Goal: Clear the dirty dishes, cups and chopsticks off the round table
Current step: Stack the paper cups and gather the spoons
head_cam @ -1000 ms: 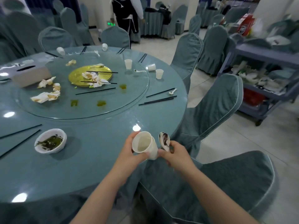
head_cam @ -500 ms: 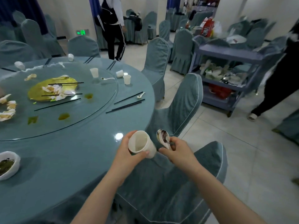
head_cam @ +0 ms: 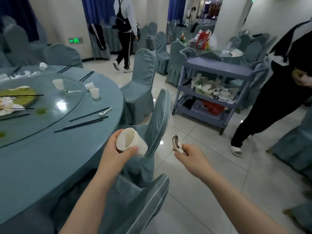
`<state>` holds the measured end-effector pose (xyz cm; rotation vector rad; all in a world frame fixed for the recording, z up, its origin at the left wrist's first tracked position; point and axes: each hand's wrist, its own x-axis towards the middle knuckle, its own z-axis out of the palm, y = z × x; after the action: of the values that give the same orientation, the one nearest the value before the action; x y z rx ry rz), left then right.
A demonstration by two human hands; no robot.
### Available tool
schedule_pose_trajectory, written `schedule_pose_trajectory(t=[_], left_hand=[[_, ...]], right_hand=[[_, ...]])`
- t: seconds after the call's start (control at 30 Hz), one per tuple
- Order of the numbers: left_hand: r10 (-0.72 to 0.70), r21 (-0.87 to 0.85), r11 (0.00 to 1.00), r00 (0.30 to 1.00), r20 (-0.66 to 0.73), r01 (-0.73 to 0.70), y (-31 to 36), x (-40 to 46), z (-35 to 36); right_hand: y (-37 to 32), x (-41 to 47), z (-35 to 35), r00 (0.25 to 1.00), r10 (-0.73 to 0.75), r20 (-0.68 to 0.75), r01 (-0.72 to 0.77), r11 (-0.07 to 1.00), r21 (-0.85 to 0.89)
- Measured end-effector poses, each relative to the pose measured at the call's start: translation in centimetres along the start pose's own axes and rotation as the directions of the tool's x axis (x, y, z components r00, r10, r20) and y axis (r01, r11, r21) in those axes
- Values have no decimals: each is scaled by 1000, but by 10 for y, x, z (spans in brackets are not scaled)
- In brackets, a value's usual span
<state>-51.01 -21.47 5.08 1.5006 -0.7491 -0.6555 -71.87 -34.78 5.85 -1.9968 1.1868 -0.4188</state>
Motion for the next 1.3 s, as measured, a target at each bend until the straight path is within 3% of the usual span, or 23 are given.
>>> schedule_pose_trajectory(t=[0.3, 0.63, 0.8, 1.07, 1.3], left_hand=[[15, 45, 999, 991, -136, -9, 8, 84, 63], [-39, -11, 999, 938, -343, 37, -10, 221, 115], [-80, -85, 995, 874, -480, 45, -7, 275, 143], [-67, -43, 998, 781, -621, 52, -7, 341, 198], [-54, -36, 998, 601, -797, 42, -2, 385, 223]], right_hand=[[5, 123, -68, 982, -167, 85, 180, 966, -183], [6, 276, -96, 915, -342, 215, 388, 893, -227], [18, 350, -123, 889, -378, 259, 430, 883, -189], [36, 469, -138, 779, -484, 399, 566, 817, -113], [24, 578, -142, 659, -539, 525, 655, 754, -49]])
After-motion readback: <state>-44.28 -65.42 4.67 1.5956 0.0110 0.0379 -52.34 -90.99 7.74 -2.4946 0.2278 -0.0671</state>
